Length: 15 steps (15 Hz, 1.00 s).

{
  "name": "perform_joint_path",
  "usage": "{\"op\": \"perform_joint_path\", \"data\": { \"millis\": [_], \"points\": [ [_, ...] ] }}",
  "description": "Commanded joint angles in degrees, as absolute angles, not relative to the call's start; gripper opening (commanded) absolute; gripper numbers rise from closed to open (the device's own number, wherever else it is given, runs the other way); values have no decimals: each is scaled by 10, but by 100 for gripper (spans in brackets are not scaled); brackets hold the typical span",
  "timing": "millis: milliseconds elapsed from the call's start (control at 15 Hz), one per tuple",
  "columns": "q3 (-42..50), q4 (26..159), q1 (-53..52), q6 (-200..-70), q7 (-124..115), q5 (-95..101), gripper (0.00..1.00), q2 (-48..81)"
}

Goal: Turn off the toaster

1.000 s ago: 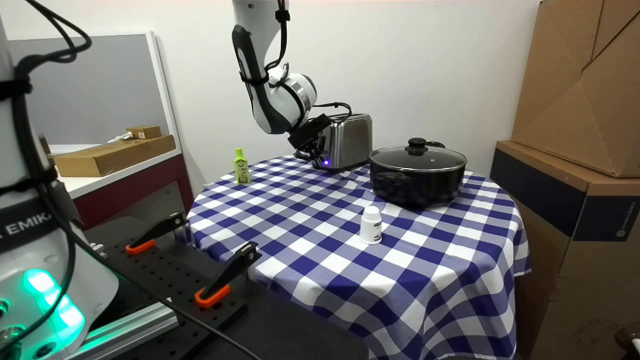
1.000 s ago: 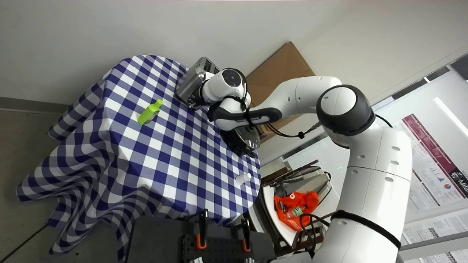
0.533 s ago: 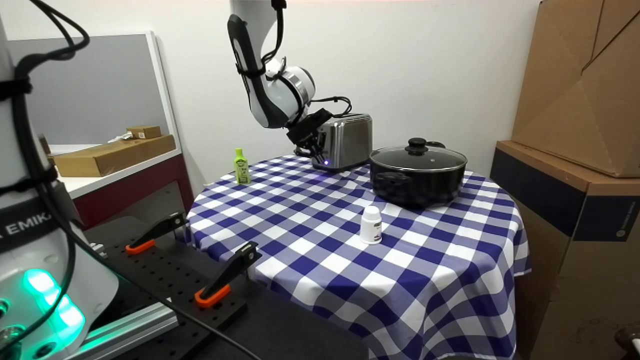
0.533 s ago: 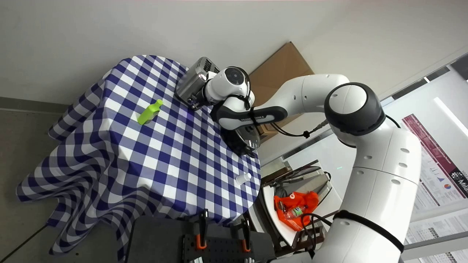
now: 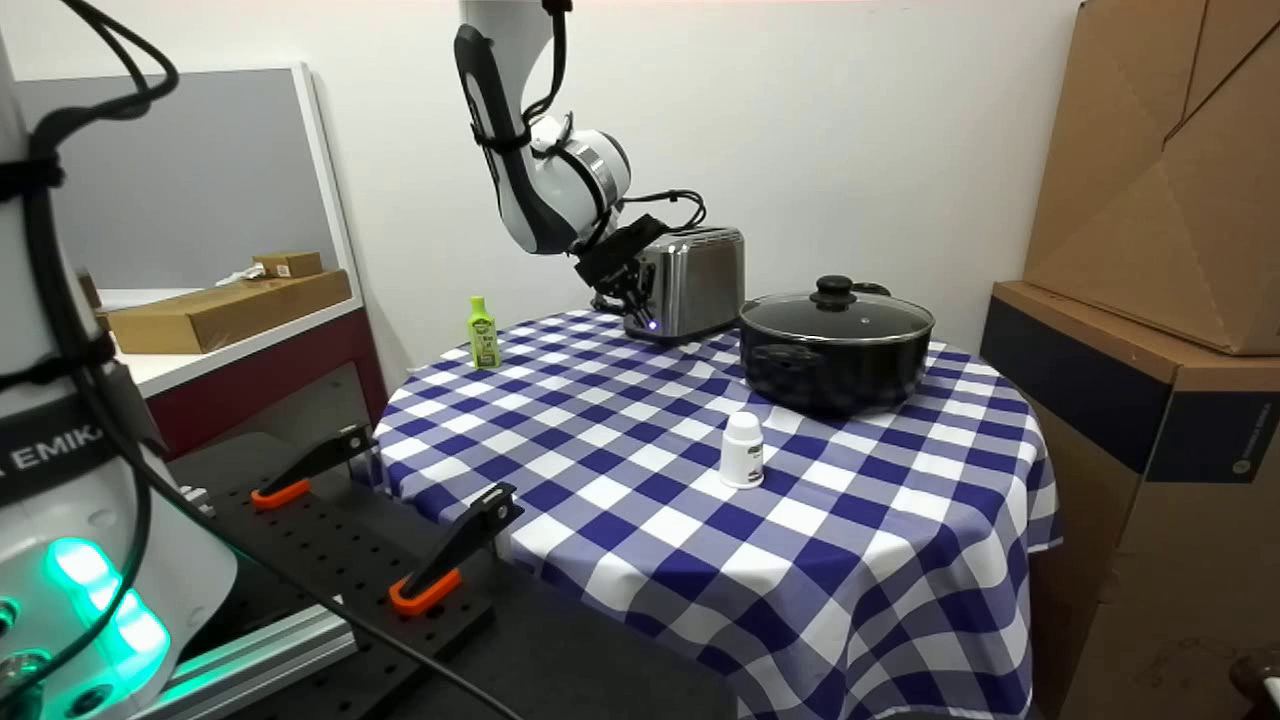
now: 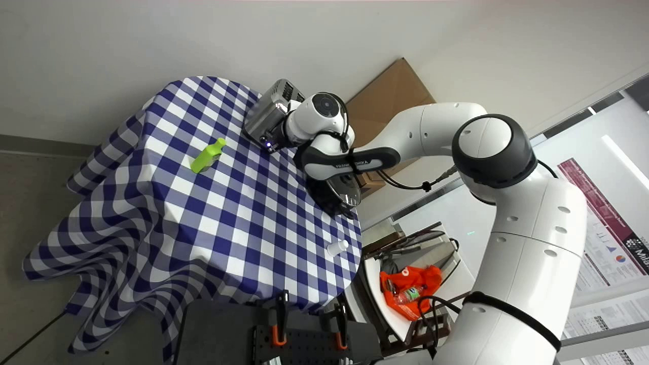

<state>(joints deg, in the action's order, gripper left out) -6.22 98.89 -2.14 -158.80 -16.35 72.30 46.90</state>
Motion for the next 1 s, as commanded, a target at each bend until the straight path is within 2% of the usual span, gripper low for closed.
{"op": "perform_joint_path", "data": {
  "millis": [0,933],
  "points": [
    [-65,985,-20,-1581,-152,717,0,469],
    [-61,923,-26,-1582,-153,724,0,521]
  ]
}}
